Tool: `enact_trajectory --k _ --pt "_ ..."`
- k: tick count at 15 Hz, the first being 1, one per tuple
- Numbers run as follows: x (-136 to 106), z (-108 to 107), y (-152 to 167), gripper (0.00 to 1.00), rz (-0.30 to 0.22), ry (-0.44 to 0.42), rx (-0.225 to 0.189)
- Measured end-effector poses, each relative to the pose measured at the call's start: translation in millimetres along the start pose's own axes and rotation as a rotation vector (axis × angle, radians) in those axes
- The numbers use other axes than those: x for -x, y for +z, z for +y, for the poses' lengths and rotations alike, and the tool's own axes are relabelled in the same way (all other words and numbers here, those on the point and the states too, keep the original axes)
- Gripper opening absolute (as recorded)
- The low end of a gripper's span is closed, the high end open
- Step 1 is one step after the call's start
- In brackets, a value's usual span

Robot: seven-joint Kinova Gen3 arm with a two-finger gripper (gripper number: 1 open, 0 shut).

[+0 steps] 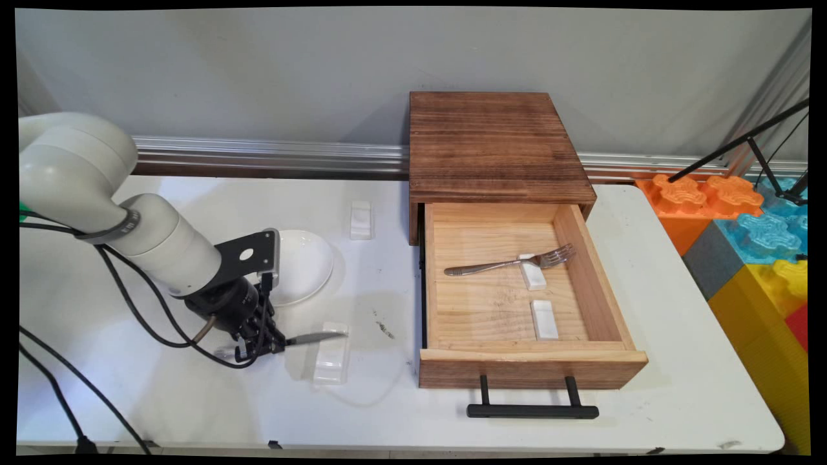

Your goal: Place the picked object into the drawer

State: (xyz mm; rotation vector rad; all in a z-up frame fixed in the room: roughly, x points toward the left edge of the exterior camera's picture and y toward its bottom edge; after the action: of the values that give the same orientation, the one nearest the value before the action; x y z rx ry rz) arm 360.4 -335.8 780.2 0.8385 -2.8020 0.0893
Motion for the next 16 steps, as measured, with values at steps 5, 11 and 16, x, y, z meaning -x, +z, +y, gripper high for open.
enact_trajectory --k 5,11,16 --pt "-0.5 1.2 -0.4 0.00 0.000 -0.002 0.010" --pt "-3.5 3.4 -9.0 0.00 -0.004 -0.003 0.024" --pt "-12.3 -0.1 -33.0 0.00 -0.013 0.006 0.029"
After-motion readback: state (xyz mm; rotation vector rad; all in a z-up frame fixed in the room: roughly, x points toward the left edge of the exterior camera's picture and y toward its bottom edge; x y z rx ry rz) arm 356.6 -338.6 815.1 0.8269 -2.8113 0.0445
